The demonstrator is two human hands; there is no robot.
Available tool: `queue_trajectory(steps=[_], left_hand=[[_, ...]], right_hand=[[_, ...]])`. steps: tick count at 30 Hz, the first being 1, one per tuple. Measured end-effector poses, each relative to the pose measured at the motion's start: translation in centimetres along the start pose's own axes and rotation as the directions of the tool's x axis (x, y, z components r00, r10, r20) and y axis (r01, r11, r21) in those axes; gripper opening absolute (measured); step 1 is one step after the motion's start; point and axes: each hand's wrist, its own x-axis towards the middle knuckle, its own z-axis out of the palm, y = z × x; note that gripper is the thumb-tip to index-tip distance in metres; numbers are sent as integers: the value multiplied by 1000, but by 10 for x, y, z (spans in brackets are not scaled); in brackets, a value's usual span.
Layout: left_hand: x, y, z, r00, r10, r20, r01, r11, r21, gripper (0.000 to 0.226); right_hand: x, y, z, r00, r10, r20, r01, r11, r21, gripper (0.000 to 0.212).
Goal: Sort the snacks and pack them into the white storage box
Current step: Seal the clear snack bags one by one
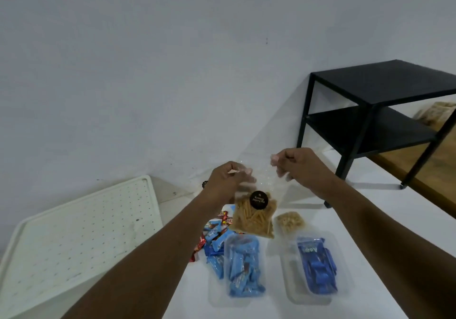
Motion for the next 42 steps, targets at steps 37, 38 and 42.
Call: queue_trajectory(steps=[37, 38, 42], left_hand=[[-28, 10, -41, 972, 152, -179, -188, 960, -206, 9], [-28, 12, -41, 969, 163, -187, -197, 964, -180, 6], [-27, 13, -44, 979, 160, -125, -179, 971, -157, 9]], right_hand=[[-2, -40, 72, 994, -101, -46, 108, 976, 187, 23], [-2, -39, 73, 994, -101, -32, 105, 974, 198, 20], [-3, -37, 74, 986, -167, -8, 167, 976, 143, 19]])
